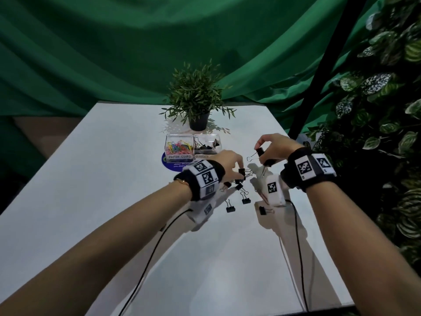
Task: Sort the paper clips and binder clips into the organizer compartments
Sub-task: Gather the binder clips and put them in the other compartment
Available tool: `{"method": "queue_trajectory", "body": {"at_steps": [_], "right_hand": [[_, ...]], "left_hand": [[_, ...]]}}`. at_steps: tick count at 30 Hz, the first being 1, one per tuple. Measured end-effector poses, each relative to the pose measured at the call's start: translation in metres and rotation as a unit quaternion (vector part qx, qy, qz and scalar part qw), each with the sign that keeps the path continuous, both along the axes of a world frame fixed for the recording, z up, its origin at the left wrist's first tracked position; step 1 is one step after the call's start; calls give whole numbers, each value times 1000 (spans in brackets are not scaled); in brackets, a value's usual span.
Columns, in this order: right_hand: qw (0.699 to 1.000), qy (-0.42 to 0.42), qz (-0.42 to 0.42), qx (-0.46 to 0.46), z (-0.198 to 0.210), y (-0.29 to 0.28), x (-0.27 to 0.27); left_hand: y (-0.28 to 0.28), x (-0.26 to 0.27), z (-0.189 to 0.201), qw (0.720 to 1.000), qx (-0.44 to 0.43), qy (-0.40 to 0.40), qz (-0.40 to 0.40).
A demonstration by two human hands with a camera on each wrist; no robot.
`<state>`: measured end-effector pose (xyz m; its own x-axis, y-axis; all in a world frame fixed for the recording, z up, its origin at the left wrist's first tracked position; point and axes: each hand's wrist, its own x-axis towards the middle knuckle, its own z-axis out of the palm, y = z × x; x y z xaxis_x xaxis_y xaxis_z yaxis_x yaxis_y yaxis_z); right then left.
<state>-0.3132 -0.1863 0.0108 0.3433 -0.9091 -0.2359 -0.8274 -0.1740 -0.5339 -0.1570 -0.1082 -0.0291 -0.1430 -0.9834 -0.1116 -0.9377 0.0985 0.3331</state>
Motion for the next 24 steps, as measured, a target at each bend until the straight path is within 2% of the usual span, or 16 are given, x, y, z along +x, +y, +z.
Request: {"method": "queue_trajectory", "body": {"at_steps": [5,9,12,15,18,20,23,24], "right_hand": [[995,-18,-65,-75,11,-2,-19],[993,-32,-78,-79,12,-4,-26],[992,-49,-75,-87,15,-3,-22],[987,-105,-56,-104,16,-1,-7],[966,-211,-48,-139,10,-2,25],[947,-269,-60,-166,2,-3,54],[927,-320,-53,-189,-11,-1,94],[922,-327,-45,-200,-17,-1,105]], "left_hand": [[-19,-23,-8,999,33,-28,-10],[-26,-30,-6,998,50,-33,-19],[-22,-24,2,999,12,-26,-16],[-20,7,20,994,-93,32,50],[-19,48,30,967,-173,88,168],[-20,66,29,959,-164,95,212],[-19,80,20,969,-88,67,220],[-17,84,18,969,-86,58,223]]}}
